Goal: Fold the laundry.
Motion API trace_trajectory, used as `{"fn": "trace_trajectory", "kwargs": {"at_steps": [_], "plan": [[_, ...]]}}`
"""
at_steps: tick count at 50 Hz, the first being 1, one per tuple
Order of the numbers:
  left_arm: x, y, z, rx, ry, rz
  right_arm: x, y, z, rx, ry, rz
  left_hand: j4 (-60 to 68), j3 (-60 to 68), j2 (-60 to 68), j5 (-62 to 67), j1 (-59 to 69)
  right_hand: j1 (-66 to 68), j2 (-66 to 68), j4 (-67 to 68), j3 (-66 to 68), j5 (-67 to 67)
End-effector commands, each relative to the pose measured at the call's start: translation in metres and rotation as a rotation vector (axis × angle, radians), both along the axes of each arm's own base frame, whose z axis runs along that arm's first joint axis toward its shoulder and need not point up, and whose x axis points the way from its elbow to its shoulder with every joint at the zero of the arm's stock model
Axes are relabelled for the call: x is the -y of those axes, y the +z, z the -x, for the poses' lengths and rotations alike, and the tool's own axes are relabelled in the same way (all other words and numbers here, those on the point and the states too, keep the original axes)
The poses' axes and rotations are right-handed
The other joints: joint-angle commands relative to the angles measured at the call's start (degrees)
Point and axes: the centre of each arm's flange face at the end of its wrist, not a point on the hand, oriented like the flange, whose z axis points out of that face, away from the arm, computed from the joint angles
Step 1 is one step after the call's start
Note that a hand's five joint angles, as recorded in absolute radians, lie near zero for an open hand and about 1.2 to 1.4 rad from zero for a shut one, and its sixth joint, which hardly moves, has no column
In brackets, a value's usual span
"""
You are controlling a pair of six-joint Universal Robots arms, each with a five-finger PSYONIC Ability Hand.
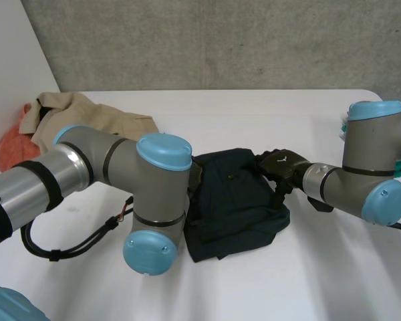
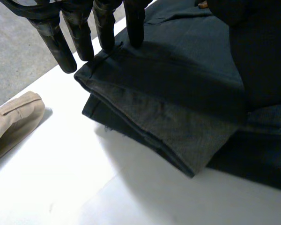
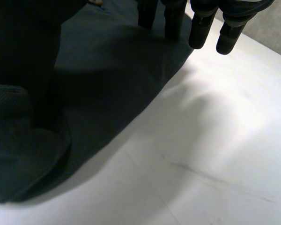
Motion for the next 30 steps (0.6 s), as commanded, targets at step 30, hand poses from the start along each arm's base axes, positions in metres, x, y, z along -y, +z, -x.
{"fn": "trace_trajectory", "kwargs": {"at_steps": [30], "plan": [[-0.016,0.152,0.002,-0.428,-0.585,0.017,-0.139,0.0,0.004,0.053,0.057,0.33,2.7,2.3,2.6,1.7,3.0,-0.2,-0.1,-1.7,-1.7,-2.7]]}}
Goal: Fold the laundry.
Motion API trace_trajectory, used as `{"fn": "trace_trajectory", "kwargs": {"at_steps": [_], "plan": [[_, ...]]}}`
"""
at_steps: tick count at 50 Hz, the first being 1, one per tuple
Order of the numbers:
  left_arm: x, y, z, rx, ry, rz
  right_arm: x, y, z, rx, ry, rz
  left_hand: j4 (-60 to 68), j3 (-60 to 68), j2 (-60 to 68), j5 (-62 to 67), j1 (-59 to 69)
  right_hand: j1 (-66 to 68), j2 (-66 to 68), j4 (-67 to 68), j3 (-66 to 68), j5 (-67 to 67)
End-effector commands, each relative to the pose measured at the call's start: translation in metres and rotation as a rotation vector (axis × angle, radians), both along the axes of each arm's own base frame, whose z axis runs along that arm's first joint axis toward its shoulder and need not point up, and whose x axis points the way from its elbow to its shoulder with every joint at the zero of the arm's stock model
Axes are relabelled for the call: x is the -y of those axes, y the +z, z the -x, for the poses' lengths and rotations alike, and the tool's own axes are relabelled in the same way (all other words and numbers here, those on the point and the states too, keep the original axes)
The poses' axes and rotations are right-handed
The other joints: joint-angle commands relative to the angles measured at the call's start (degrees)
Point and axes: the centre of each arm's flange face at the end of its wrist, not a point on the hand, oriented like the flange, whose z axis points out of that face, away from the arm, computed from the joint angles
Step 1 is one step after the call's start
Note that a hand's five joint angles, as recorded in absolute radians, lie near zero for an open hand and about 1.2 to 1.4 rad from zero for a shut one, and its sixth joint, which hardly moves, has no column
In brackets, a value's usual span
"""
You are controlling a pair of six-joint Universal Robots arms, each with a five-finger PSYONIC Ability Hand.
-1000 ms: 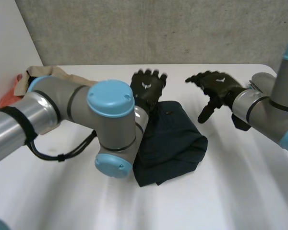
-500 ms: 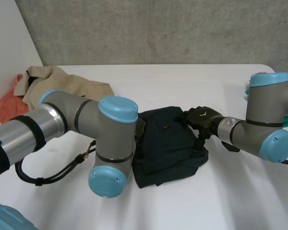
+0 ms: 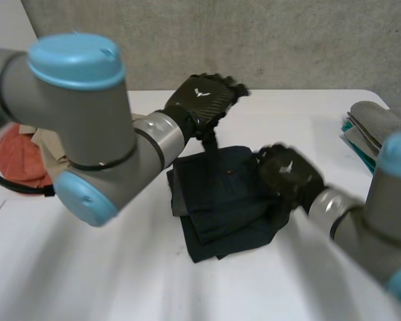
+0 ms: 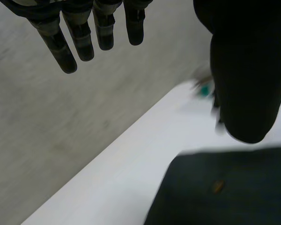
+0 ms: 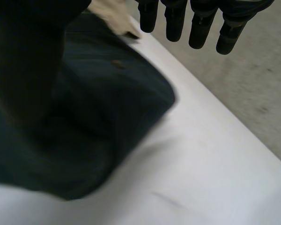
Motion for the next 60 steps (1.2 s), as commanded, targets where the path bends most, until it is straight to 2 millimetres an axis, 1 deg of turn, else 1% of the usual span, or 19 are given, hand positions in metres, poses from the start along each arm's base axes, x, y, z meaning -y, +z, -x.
{"fn": "trace_trajectory", "kwargs": {"at_steps": [1,4,8,15,24,29,33,34,40,41,44,47,49,50,53,54,56,57,60], "plan": [[-0.013,0.017,-0.003,-0.098,-0.277,-0.153,-0.056,-0.052,-0.009,0.021,0.074,0.067,2.6,2.3,2.5,1.7,3.0,0.5,0.4,-1.7,-1.6,-2.7],[-0.013,0.012,-0.003,-0.091,-0.28,-0.166,-0.054,-0.068,-0.013,0.013,0.06,0.08,2.8,2.4,2.7,1.8,3.2,0.5,0.4,-1.7,-1.6,-2.7],[-0.015,0.007,-0.001,-0.081,-0.279,-0.178,-0.047,-0.079,-0.019,0.02,0.05,0.112,2.8,2.4,2.7,1.8,3.2,0.5,0.4,-1.7,-1.6,-2.7],[-0.012,0.0,-0.002,-0.07,-0.238,-0.185,-0.024,-0.08,-0.029,0.077,0.018,0.232,2.8,2.4,2.7,1.8,3.2,0.5,0.4,-1.7,-1.6,-2.7],[-0.011,-0.001,-0.003,-0.069,-0.229,-0.185,-0.016,-0.079,-0.044,0.103,0.045,0.261,2.8,2.4,2.7,1.8,3.2,1.0,1.0,-1.1,-1.0,-2.1],[-0.011,-0.001,-0.003,-0.068,-0.226,-0.186,-0.006,-0.083,-0.051,0.11,0.047,0.269,2.8,2.4,2.7,1.8,3.2,18.0,18.0,15.9,16.0,14.9],[-0.012,-0.003,-0.004,-0.064,-0.225,-0.193,0.004,-0.08,-0.056,0.123,0.043,0.29,2.8,2.4,2.7,1.8,3.2,64.7,64.7,62.5,62.6,61.5],[-0.012,-0.004,-0.005,-0.063,-0.225,-0.193,0.01,-0.074,-0.056,0.135,0.032,0.306,2.8,2.4,2.7,1.8,3.2,70.4,70.4,68.3,68.4,67.3],[-0.011,0.002,-0.004,-0.079,-0.225,-0.168,0.019,-0.051,-0.061,0.178,0.029,0.364,2.8,2.4,2.7,1.8,3.2,70.5,70.4,68.3,68.4,67.3],[-0.011,0.004,-0.004,-0.083,-0.225,-0.161,0.023,-0.038,-0.063,0.196,0.027,0.399,2.8,2.4,2.7,1.8,3.2,70.5,70.4,68.3,68.4,67.3],[-0.012,0.012,-0.006,-0.096,-0.226,-0.138,0.033,-0.019,-0.062,0.221,0.011,0.451,2.8,2.4,2.7,1.8,3.2,70.5,70.4,68.3,68.4,67.3],[-0.012,0.033,-0.01,-0.133,-0.222,-0.076,0.069,0.007,-0.041,0.236,-0.076,0.527,2.8,2.4,2.7,1.8,3.2,70.5,70.4,68.3,68.4,67.3],[-0.011,0.04,-0.011,-0.147,-0.219,-0.053,0.084,0.017,-0.03,0.239,-0.112,0.556,2.8,2.4,2.7,1.8,3.2,70.5,70.4,68.3,68.4,67.3],[-0.01,0.046,-0.012,-0.161,-0.217,-0.029,0.099,0.027,-0.019,0.242,-0.145,0.586,2.8,2.4,2.7,1.8,3.2,70.5,70.4,68.3,68.4,67.3],[-0.009,0.052,-0.014,-0.175,-0.214,-0.007,0.122,0.043,0.0,0.26,-0.194,0.632,2.8,2.4,2.7,1.8,3.2,70.5,70.4,68.3,68.4,67.3],[-0.01,0.055,-0.014,-0.18,-0.215,0.003,0.139,0.058,0.017,0.283,-0.234,0.668,2.8,2.4,2.7,1.8,3.2,70.5,70.4,68.3,68.4,67.3],[-0.01,0.056,-0.014,-0.183,-0.215,0.008,0.154,0.07,0.034,0.3,-0.266,0.699,2.8,2.4,2.7,1.8,3.2,70.5,70.4,68.3,68.4,67.3],[-0.01,0.056,-0.014,-0.184,-0.215,0.007,0.169,0.084,0.053,0.318,-0.288,0.731,2.8,2.4,2.7,1.8,3.2,70.5,70.4,68.3,68.4,67.3],[-0.011,0.057,-0.014,-0.185,-0.217,0.008,0.188,0.099,0.084,0.342,-0.319,0.749,2.8,2.4,2.7,1.8,3.2,70.5,70.4,68.3,68.4,67.3]]}}
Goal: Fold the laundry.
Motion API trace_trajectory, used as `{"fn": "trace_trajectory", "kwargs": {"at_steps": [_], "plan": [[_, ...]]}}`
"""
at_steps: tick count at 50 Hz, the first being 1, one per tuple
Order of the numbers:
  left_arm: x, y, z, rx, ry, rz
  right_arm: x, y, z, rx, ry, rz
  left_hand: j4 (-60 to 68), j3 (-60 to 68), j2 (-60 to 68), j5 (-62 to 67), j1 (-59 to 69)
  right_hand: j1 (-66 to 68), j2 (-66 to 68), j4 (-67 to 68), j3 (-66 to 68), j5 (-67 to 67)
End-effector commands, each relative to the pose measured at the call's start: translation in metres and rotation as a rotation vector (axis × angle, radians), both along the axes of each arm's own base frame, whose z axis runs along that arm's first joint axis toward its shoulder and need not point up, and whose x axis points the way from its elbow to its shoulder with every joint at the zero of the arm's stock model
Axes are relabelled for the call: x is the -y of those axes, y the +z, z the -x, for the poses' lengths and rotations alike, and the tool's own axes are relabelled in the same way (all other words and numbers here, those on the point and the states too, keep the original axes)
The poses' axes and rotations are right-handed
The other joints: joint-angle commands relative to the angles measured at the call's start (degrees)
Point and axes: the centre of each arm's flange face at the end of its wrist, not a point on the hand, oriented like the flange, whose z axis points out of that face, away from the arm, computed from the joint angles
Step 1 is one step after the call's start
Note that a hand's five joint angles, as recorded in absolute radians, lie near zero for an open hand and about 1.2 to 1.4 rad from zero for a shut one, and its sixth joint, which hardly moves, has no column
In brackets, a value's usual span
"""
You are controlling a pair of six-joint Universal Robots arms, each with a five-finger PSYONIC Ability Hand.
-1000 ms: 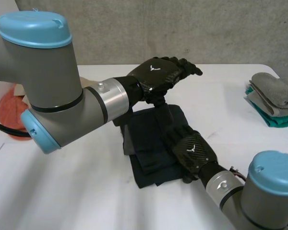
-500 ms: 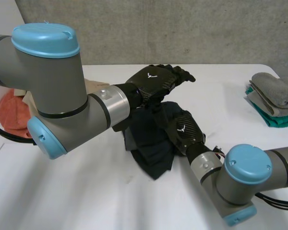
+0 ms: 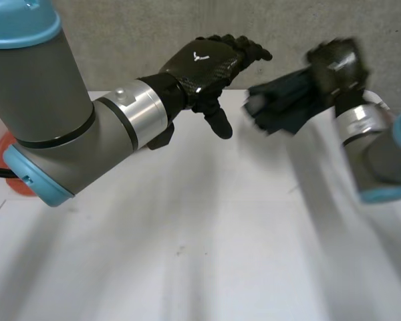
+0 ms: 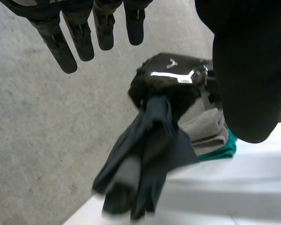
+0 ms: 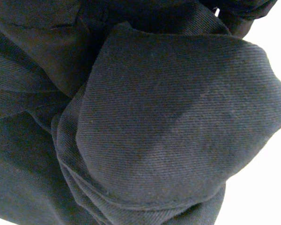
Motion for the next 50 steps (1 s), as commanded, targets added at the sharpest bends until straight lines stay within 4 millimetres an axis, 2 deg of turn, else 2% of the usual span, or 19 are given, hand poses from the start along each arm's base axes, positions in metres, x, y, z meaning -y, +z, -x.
{"fn": "trace_trajectory", "kwargs": {"at_steps": [1,4,5,7,8,11,12,15,16,19,23,24,26,27,32,41,45,49,50], "plan": [[-0.002,0.002,0.001,-0.007,-0.004,0.008,0.063,0.046,0.09,0.097,-0.093,0.077,2.7,2.3,2.7,1.8,3.2,20.4,13.5,11.4,13.5,18.2],[-0.002,0.0,0.001,-0.003,-0.006,0.001,0.082,0.044,0.124,0.127,-0.108,0.052,2.7,2.3,2.7,1.8,3.2,20.4,13.5,11.4,13.5,18.2],[-0.003,-0.002,0.002,0.0,-0.009,-0.002,0.096,0.033,0.149,0.141,-0.118,0.017,2.7,2.3,2.7,1.8,3.2,20.4,13.5,11.4,13.5,18.2],[-0.003,-0.004,0.002,0.005,-0.009,-0.009,0.105,0.023,0.168,0.146,-0.121,-0.009,2.7,2.3,2.7,1.8,3.2,20.4,13.5,11.4,13.5,18.2],[-0.004,-0.006,0.002,0.008,-0.01,-0.013,0.115,0.011,0.189,0.147,-0.128,-0.038,2.7,2.3,2.7,1.8,3.2,20.4,13.5,11.4,13.5,18.2],[-0.004,-0.011,0.002,0.016,-0.012,-0.025,0.124,-0.006,0.21,0.138,-0.128,-0.074,2.7,2.3,2.7,1.8,3.2,20.4,13.5,11.4,13.5,18.2],[-0.004,-0.012,0.003,0.018,-0.013,-0.027,0.129,-0.024,0.223,0.135,-0.122,-0.111,2.7,2.3,2.7,1.8,3.2,20.4,13.5,11.4,13.5,18.2],[-0.004,-0.015,0.003,0.022,-0.013,-0.033,0.133,-0.053,0.24,0.127,-0.106,-0.177,2.7,2.3,2.7,1.8,3.2,20.4,13.5,11.4,13.5,18.2],[-0.005,-0.016,0.003,0.026,-0.015,-0.036,0.133,-0.071,0.248,0.124,-0.088,-0.221,2.7,2.3,2.7,1.8,3.2,20.4,13.5,11.4,13.5,18.2],[-0.008,-0.019,0.006,0.03,-0.025,-0.041,0.129,-0.096,0.252,0.118,-0.044,-0.283,2.5,2.2,2.5,1.7,3.0,20.4,13.5,11.4,13.5,18.2],[-0.014,-0.02,0.009,0.033,-0.042,-0.042,0.123,-0.11,0.265,0.13,-0.053,-0.327,2.5,2.2,2.5,1.7,3.0,20.4,13.5,11.4,13.5,18.2],[-0.015,-0.02,0.01,0.034,-0.045,-0.043,0.121,-0.112,0.267,0.133,-0.058,-0.335,2.5,2.2,2.5,1.7,3.0,11.4,4.5,2.5,4.6,9.2],[-0.017,-0.02,0.011,0.034,-0.05,-0.041,0.117,-0.113,0.27,0.139,-0.066,-0.348,2.5,2.2,2.5,1.7,3.0,-26.5,-33.4,-35.4,-33.3,-28.7],[-0.018,-0.019,0.011,0.034,-0.053,-0.04,0.113,-0.11,0.27,0.134,-0.072,-0.348,2.5,2.2,2.5,1.7,3.0,-49.6,-56.5,-58.6,-56.5,-51.8],[-0.02,-0.018,0.011,0.031,-0.055,-0.036,0.103,-0.073,0.272,0.128,-0.09,-0.306,2.5,2.2,2.5,1.7,3.0,-49.6,-56.5,-58.6,-56.5,-51.8],[-0.026,-0.017,0.014,0.029,-0.07,-0.036,0.08,-0.022,0.297,0.134,-0.22,-0.307,2.5,2.2,2.5,1.7,3.0,-49.6,-56.5,-58.6,-56.5,-51.8],[-0.029,-0.015,0.015,0.027,-0.078,-0.032,0.071,0.007,0.312,0.033,-0.356,-0.253,2.5,2.2,2.5,1.7,3.0,-49.6,-56.5,-58.6,-56.5,-51.8],[-0.03,-0.011,0.015,0.018,-0.078,-0.023,0.064,0.041,0.314,-0.14,-0.512,-0.158,2.5,2.2,2.5,1.7,3.0,-49.6,-56.5,-58.6,-56.5,-51.8],[-0.03,-0.006,0.015,0.007,-0.078,-0.008,0.061,0.049,0.308,-0.191,-0.553,-0.128,2.5,2.2,2.5,1.7,3.0,-49.6,-56.5,-58.6,-56.5,-51.8]]}}
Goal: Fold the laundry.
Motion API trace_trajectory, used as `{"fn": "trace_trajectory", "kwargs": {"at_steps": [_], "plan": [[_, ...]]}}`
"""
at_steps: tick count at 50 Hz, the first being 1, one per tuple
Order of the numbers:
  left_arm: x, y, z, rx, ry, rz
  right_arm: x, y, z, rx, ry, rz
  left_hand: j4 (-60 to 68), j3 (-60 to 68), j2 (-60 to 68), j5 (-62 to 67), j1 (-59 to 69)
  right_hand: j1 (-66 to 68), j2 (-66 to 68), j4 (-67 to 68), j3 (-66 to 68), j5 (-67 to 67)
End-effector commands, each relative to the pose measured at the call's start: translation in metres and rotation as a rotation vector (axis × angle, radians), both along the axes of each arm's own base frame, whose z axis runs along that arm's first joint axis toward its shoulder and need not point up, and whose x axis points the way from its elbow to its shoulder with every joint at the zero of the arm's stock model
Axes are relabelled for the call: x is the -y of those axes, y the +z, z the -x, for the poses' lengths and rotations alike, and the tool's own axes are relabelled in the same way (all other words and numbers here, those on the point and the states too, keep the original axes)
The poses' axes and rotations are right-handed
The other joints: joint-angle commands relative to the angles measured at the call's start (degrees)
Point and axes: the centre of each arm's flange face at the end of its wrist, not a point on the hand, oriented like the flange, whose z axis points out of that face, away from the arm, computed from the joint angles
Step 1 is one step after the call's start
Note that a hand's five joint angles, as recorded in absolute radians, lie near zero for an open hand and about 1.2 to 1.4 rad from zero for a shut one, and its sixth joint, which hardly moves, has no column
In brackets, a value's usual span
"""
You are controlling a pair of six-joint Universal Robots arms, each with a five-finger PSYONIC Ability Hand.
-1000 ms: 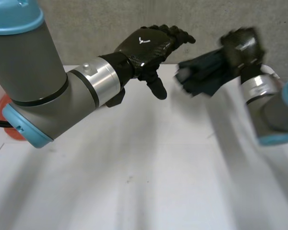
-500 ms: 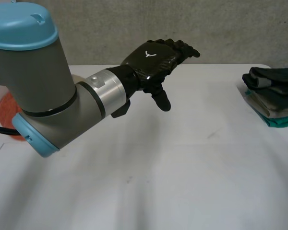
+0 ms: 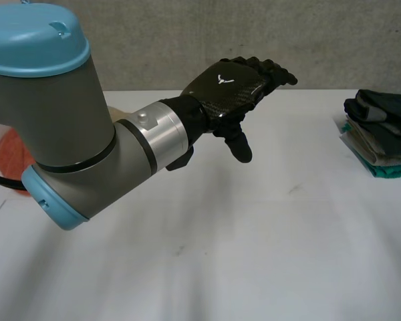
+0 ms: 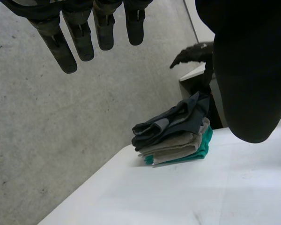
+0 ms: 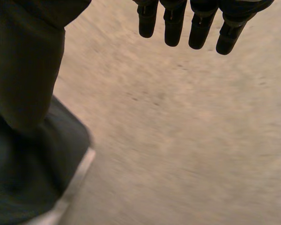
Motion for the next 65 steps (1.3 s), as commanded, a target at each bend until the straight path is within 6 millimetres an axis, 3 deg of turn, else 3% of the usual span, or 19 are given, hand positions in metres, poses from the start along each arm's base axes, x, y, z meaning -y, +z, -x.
{"fn": "trace_trajectory", "kwargs": {"at_steps": [1,3,4,8,10,14,15,18,19,25,31,40,43,46,49,54,57,59,65], "plan": [[-0.002,0.013,-0.001,-0.028,-0.001,0.032,-0.012,0.05,-0.006,-0.298,-0.195,0.088,2.5,2.2,2.5,1.7,3.0,-2.6,-2.0,-1.8,-1.8,-2.7],[-0.002,0.021,-0.003,-0.048,0.003,0.054,-0.011,0.058,-0.037,-0.321,-0.156,0.123,2.5,2.2,2.5,1.7,3.0,-2.6,-2.0,-1.8,-1.8,-2.7],[-0.001,0.028,-0.004,-0.07,0.012,0.079,-0.014,0.065,-0.082,-0.318,-0.07,0.163,2.7,2.3,2.7,1.8,3.2,-2.6,-2.0,-1.8,-1.8,-2.7],[0.009,0.048,-0.012,-0.131,0.114,0.147,-0.033,0.063,-0.17,-0.294,0.133,0.197,2.7,2.3,2.7,1.8,3.2,-2.6,-2.0,-1.8,-1.8,-2.7],[0.02,0.055,-0.02,-0.154,0.199,0.177,-0.045,0.06,-0.193,-0.291,0.188,0.192,2.7,2.3,2.7,1.8,3.2,-2.6,-2.0,-1.8,-1.8,-2.7],[0.073,0.06,-0.06,-0.135,0.491,0.273,-0.078,0.046,-0.238,-0.281,0.304,0.153,2.7,2.3,2.7,1.8,3.2,-2.6,-2.0,-1.8,-1.8,-2.7],[0.095,0.057,-0.08,-0.071,0.605,0.327,-0.092,0.034,-0.257,-0.278,0.356,0.12,2.4,2.0,2.4,1.5,2.9,-2.6,-2.0,-1.8,-1.8,-2.7],[0.124,0.043,-0.103,0.079,0.722,0.405,-0.112,0.016,-0.279,-0.268,0.42,0.066,2.0,1.7,2.0,1.2,2.5,-2.6,-2.0,-1.8,-1.8,-2.7],[0.144,0.023,-0.113,0.206,0.768,0.447,-0.124,0.003,-0.29,-0.265,0.456,0.028,1.5,1.2,1.5,0.7,2.0,-2.6,-2.0,-1.8,-1.8,-2.7],[0.208,-0.062,-0.147,0.584,0.825,0.512,-0.158,-0.033,-0.311,-0.27,0.544,-0.079,0.0,-0.4,0.0,-0.8,0.5,-2.6,-2.0,-1.8,-1.8,-2.7],[0.261,-0.144,-0.17,0.641,0.767,0.511,-0.167,-0.059,-0.312,-0.299,0.551,-0.153,-1.0,-1.4,-1.0,-1.9,-0.5,-2.6,-2.0,-1.8,-1.8,-2.7],[0.293,-0.195,-0.17,0.604,0.678,0.539,-0.171,-0.079,-0.303,-0.302,0.515,-0.219,7.4,7.0,7.4,6.5,7.9,-2.6,-2.0,-1.8,-1.8,-2.7],[0.302,-0.205,-0.173,0.59,0.682,0.547,-0.173,-0.086,-0.303,-0.31,0.516,-0.236,29.5,29.1,29.5,28.6,30.0,-2.6,-2.0,-1.8,-1.8,-2.7],[0.302,-0.203,-0.169,0.576,0.685,0.549,-0.172,-0.085,-0.302,-0.311,0.514,-0.233,68.0,67.7,68.0,67.2,68.5,-2.6,-2.0,-1.8,-1.8,-2.7],[0.298,-0.191,-0.161,0.548,0.713,0.544,-0.17,-0.084,-0.302,-0.309,0.509,-0.223,68.1,67.7,68.1,67.3,68.6,-2.6,-2.0,-1.8,-1.8,-2.7],[0.269,-0.098,-0.141,0.363,0.821,0.556,-0.168,-0.079,-0.302,-0.3,0.498,-0.211,68.1,67.7,68.1,67.3,68.6,-2.6,-2.0,-1.8,-1.8,-2.7],[0.239,-0.051,-0.126,0.207,0.796,0.56,-0.166,-0.077,-0.3,-0.297,0.477,-0.204,68.1,67.7,68.1,67.3,68.6,-2.6,-2.0,-1.8,-1.8,-2.7],[0.204,-0.012,-0.108,0.06,0.74,0.545,-0.163,-0.074,-0.299,-0.296,0.456,-0.198,68.1,67.7,68.1,67.3,68.6,-2.6,-2.0,-1.8,-1.8,-2.7],[0.117,0.045,-0.077,-0.197,0.573,0.445,-0.159,-0.053,-0.296,-0.285,0.406,-0.141,68.1,67.7,68.1,67.3,68.6,-2.6,-2.0,-1.8,-1.8,-2.7]]}}
